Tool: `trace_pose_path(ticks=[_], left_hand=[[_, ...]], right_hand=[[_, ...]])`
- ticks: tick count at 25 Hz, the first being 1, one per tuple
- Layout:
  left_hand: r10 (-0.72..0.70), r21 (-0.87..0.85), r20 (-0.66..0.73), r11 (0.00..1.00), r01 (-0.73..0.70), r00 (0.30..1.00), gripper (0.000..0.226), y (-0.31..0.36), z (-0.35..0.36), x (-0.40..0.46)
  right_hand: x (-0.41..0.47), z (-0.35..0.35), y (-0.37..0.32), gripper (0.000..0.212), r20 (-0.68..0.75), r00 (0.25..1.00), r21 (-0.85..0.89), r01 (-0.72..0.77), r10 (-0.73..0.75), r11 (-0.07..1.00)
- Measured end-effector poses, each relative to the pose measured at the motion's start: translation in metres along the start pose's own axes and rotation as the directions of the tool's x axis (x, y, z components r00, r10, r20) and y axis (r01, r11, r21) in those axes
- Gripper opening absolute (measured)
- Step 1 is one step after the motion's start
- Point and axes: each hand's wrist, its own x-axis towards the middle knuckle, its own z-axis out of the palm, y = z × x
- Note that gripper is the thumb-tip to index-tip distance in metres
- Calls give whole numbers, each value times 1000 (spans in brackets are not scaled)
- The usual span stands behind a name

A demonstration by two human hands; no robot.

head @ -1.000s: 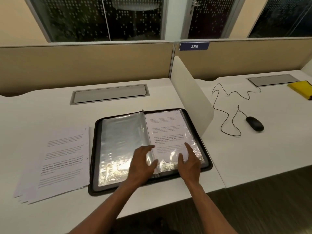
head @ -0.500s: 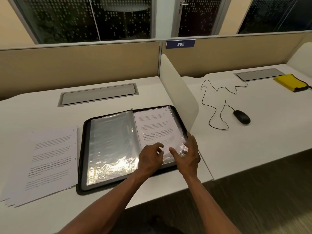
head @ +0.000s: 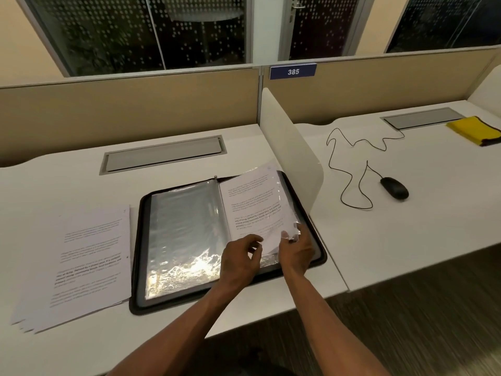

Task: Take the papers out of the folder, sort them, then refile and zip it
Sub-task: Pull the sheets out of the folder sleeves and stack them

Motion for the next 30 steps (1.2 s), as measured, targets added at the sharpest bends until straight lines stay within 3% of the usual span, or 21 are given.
trace_pose_path(ticks=[6, 10, 18, 23, 27, 30], left_hand=[[-6, -38, 48, 999, 8, 999, 30, -8, 0, -7], [2, -43, 87, 999, 1, 996, 33, -10, 11, -18], [49, -71, 56, 996, -45, 997, 40, -16, 10, -49], [-228, -110, -67, 969, 220, 971, 47, -12, 7, -77], [-471, -152, 106, 863, 482, 876, 51, -3, 4, -94], [-475, -59, 132, 872, 485, 870, 52, -1, 3, -95]], right_hand=[[-16, -20, 14, 54, 105, 990, -100, 104, -94, 989], [-30, -48, 19, 53, 88, 993, -171, 95, -80, 981], [-62, -96, 40, 55, 107, 973, 105, -218, 206, 970], [-77, -124, 59, 25, 244, 901, 186, -406, 358, 895], [-91, -135, 72, 25, 356, 832, 132, -495, 425, 859], [-90, -133, 67, 19, 289, 860, 59, -455, 421, 888]])
